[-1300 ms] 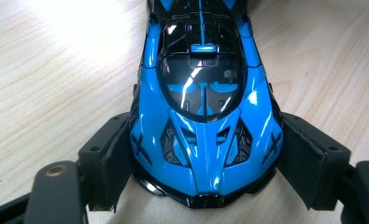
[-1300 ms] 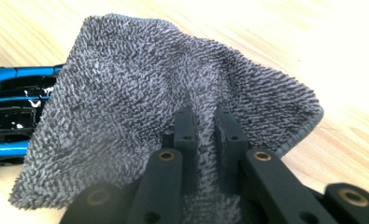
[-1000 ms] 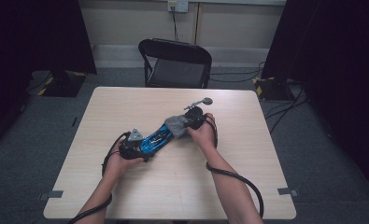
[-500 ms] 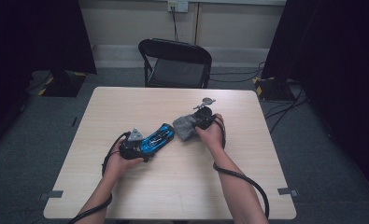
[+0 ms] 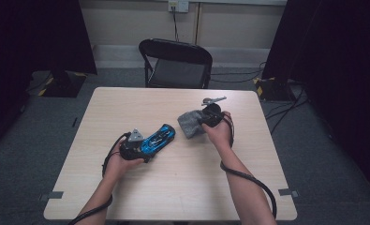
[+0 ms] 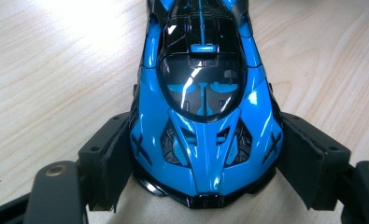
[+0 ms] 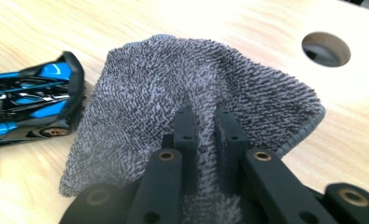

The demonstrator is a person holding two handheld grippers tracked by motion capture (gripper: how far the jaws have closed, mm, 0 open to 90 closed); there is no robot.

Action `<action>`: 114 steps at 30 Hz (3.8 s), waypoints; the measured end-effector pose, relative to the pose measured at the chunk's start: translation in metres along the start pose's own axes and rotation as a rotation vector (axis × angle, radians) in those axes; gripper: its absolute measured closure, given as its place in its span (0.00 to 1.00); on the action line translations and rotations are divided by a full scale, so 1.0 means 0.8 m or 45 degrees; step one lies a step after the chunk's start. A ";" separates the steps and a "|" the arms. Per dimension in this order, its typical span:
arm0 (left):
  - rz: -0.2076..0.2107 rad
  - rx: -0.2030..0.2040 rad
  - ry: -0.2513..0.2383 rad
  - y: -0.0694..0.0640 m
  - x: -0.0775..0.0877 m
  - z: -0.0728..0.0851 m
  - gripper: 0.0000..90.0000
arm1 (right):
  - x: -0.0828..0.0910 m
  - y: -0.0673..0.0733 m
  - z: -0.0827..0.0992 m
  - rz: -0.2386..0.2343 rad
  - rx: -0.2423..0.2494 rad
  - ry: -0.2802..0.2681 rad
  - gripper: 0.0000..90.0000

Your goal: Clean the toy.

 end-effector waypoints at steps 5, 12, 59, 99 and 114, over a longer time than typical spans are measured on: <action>0.000 0.000 0.001 0.000 0.000 0.000 0.27 | 0.012 0.013 -0.008 -0.043 0.018 -0.037 0.91; 0.000 0.000 0.001 0.000 0.000 0.000 0.27 | 0.016 0.047 -0.015 -0.116 0.086 -0.069 0.91; -0.001 -0.002 0.001 0.000 0.000 0.000 0.27 | -0.048 0.184 -0.007 -0.332 0.382 0.055 0.91; 0.000 -0.001 0.001 0.000 0.000 0.000 0.27 | -0.049 0.136 -0.023 -0.215 0.308 0.054 0.91; 0.000 -0.002 0.001 0.000 0.000 0.000 0.27 | -0.048 0.117 -0.028 -0.174 0.267 0.045 0.91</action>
Point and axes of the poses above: each handheld gripper's, and its own axes: x roughly backward along the jaws, z roughly out of its underside, y roughly to its left, the point moved 5 cm from there along -x, roughly forward along the jaws, and after that the axes turned 4 degrees about y, right-handed, at the moved point
